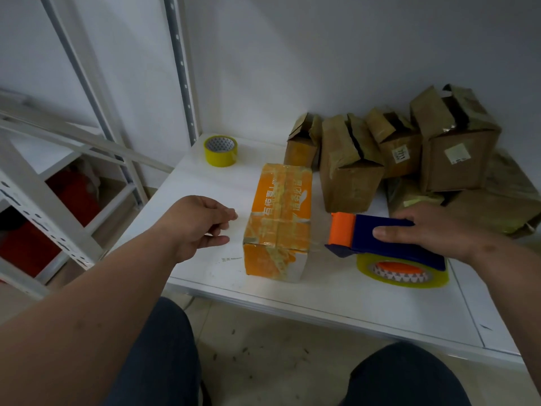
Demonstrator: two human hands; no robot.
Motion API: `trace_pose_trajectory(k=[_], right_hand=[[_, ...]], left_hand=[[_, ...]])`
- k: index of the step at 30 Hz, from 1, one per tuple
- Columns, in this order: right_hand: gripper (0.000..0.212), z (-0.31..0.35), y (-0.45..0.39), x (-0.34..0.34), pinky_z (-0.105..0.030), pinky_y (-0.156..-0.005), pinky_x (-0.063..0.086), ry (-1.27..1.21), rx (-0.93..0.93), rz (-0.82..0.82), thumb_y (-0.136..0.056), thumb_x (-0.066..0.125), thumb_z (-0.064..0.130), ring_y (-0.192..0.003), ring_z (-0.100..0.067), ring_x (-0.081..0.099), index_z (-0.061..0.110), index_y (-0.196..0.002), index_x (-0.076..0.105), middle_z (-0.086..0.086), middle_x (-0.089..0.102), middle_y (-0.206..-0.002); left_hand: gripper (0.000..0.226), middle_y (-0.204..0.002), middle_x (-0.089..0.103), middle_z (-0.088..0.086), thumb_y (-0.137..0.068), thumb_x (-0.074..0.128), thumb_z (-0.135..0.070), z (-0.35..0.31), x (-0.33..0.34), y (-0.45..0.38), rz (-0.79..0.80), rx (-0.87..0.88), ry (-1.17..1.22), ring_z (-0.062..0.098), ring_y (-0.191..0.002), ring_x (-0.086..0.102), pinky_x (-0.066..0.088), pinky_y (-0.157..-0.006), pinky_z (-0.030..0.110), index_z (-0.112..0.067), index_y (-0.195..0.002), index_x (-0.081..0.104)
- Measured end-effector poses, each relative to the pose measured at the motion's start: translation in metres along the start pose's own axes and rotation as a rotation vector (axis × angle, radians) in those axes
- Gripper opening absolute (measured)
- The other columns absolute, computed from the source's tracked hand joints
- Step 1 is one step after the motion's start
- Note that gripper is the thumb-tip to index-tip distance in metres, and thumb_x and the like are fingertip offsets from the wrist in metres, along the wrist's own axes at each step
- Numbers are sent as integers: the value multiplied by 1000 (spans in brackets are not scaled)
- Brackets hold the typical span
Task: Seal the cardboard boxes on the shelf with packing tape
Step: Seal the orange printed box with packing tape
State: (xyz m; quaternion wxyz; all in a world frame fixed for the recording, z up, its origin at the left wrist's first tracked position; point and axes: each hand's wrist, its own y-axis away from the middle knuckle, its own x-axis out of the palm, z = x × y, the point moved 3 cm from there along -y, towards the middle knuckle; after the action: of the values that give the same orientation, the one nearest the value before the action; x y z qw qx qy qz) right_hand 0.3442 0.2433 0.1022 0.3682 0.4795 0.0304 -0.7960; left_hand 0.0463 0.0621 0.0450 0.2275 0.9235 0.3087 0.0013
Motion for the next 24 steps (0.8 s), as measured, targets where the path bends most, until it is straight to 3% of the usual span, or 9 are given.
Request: trace_pose_trajectory(k=[5, 8, 11, 14, 18, 21, 22, 24], right_hand=[[57, -7, -9, 10, -32, -63, 48, 40, 23, 34, -58, 60, 67, -69, -22, 69, 15, -78, 71, -6, 72, -74], [50, -11, -11, 20, -26, -59, 46, 33, 50, 51, -64, 62, 64, -69, -19, 68, 17, -79, 70, -5, 71, -76], [37, -12, -15, 30, -22, -57, 43, 30, 56, 68, -77, 66, 54, -69, -15, 67, 18, -81, 69, -1, 70, -76], [40, -11, -18, 35, -23, -58, 44, 9, 57, 72, -73, 65, 57, -70, -15, 67, 18, -82, 69, -1, 71, -77], [52, -14, -20, 39, -23, -59, 44, -40, 65, 84, -62, 67, 67, -69, -15, 67, 18, -78, 68, 0, 71, -74], [50, -17, -22, 42, -24, -62, 46, -53, 71, 88, -67, 67, 61, -73, -17, 68, 14, -84, 69, -2, 71, -79], [46, -17, -22, 42, -24, -62, 46, -62, 79, 91, -71, 66, 57, -74, -18, 68, 13, -85, 69, -3, 71, -80], [38, -18, -21, 43, -24, -63, 46, -85, 93, 105, -76, 67, 51, -75, -18, 68, 14, -85, 69, -2, 71, -81]], left_hand=[[9, -77, 60, 9, -88, 68, -10, 16, 10, -6, -4, -45, -16, 16, -65, 51, 59, -64, 32, -2, -92, 72], [13, -84, 65, 8, -89, 70, -19, 28, 22, -6, -15, -46, -72, 16, -71, 53, 58, -65, 31, -8, -93, 73], [22, -85, 66, 2, -95, 61, -32, 36, 33, -3, -9, -29, -121, 15, -76, 52, 57, -62, 29, -19, -110, 72], [27, -88, 61, -2, -101, 48, -35, 38, 41, 2, -5, -39, -135, 12, -79, 52, 56, -63, 28, -29, -124, 62], [27, -92, 55, -2, -101, 36, -30, 38, 52, 4, 20, -154, -206, 14, -79, 49, 49, -66, 30, -24, -105, 62], [32, -81, 52, 3, -97, 36, -20, 43, 54, 4, 76, -259, -34, 18, -68, 43, 41, -59, 29, -19, -91, 67], [34, -79, 53, 3, -97, 34, -17, 45, 54, 3, 80, -269, -16, 17, -67, 43, 40, -59, 29, -20, -92, 68], [40, -93, 62, 3, -98, 32, -11, 45, 53, -2, 35, -185, -139, 17, -76, 54, 45, -63, 29, -27, -117, 64]])
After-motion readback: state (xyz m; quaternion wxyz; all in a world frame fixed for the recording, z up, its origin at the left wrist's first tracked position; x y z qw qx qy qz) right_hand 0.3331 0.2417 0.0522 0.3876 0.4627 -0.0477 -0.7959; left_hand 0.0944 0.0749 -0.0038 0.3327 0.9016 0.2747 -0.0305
